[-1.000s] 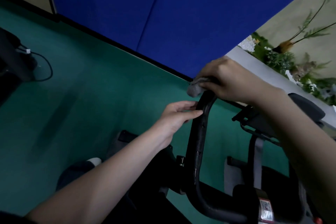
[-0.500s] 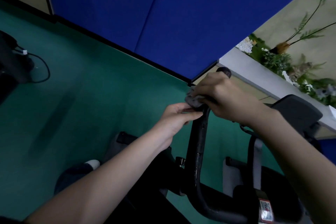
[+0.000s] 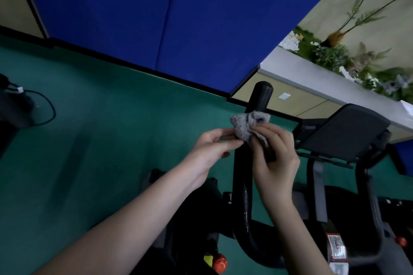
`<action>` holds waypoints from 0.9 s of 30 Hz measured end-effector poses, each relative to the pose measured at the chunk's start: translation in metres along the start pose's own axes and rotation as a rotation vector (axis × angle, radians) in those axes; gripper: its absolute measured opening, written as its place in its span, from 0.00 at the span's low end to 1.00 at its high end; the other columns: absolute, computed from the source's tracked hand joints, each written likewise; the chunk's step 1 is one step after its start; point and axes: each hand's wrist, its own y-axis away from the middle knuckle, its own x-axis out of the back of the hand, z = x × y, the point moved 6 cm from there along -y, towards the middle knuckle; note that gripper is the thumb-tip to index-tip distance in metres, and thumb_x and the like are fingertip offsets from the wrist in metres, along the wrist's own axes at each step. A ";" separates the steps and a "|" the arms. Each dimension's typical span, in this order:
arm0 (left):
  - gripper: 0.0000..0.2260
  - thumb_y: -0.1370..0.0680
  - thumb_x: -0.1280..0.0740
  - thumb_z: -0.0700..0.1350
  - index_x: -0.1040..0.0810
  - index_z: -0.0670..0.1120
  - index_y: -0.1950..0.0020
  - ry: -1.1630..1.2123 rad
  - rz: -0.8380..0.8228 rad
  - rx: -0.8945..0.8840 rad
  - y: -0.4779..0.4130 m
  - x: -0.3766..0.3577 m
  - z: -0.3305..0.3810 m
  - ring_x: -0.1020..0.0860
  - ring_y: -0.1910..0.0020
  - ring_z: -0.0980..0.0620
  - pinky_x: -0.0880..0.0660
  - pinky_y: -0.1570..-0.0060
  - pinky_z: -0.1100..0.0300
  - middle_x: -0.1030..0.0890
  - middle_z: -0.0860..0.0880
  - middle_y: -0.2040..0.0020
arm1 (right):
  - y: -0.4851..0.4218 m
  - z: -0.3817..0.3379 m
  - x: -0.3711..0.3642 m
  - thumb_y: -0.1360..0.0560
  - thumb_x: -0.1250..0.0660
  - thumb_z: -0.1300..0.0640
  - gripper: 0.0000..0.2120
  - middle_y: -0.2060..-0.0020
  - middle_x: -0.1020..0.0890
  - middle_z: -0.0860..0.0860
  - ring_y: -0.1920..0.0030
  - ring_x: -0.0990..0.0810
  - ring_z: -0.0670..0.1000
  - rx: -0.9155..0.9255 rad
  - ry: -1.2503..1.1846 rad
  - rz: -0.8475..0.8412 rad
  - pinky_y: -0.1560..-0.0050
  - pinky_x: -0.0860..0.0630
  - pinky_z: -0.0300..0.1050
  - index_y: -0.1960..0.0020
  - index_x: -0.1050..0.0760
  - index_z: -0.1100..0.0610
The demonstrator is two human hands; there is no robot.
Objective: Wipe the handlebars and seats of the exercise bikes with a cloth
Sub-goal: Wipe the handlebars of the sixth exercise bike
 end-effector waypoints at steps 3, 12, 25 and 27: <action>0.10 0.26 0.31 0.36 0.21 0.46 0.46 -0.020 -0.006 0.014 0.000 0.001 0.000 0.22 0.49 0.52 0.31 0.46 0.57 0.18 0.50 0.52 | 0.002 0.000 0.006 0.27 0.31 0.71 0.09 0.53 0.19 0.52 0.50 0.20 0.53 -0.126 -0.062 0.018 0.45 0.26 0.41 0.50 0.19 0.61; 0.13 0.27 0.29 0.40 0.20 0.44 0.42 -0.101 -0.010 0.007 0.000 0.001 0.006 0.22 0.41 0.47 0.28 0.39 0.52 0.18 0.45 0.43 | -0.079 0.013 0.002 0.24 0.39 0.68 0.10 0.50 0.18 0.54 0.46 0.20 0.50 -0.454 -0.371 0.382 0.40 0.24 0.44 0.47 0.22 0.60; 0.14 0.27 0.29 0.37 0.23 0.39 0.41 -0.120 0.013 0.044 -0.007 0.005 0.006 0.22 0.42 0.46 0.27 0.43 0.53 0.20 0.42 0.43 | -0.052 0.053 -0.055 0.20 0.46 0.56 0.16 0.61 0.16 0.52 0.61 0.18 0.52 -0.895 -0.950 -0.131 0.57 0.23 0.47 0.51 0.19 0.56; 0.12 0.26 0.30 0.36 0.22 0.41 0.43 -0.118 0.009 0.050 -0.008 0.005 0.006 0.22 0.46 0.48 0.27 0.45 0.54 0.19 0.43 0.44 | -0.041 0.051 -0.052 0.19 0.47 0.59 0.15 0.59 0.15 0.52 0.58 0.16 0.49 -0.859 -0.931 -0.117 0.58 0.22 0.43 0.47 0.21 0.58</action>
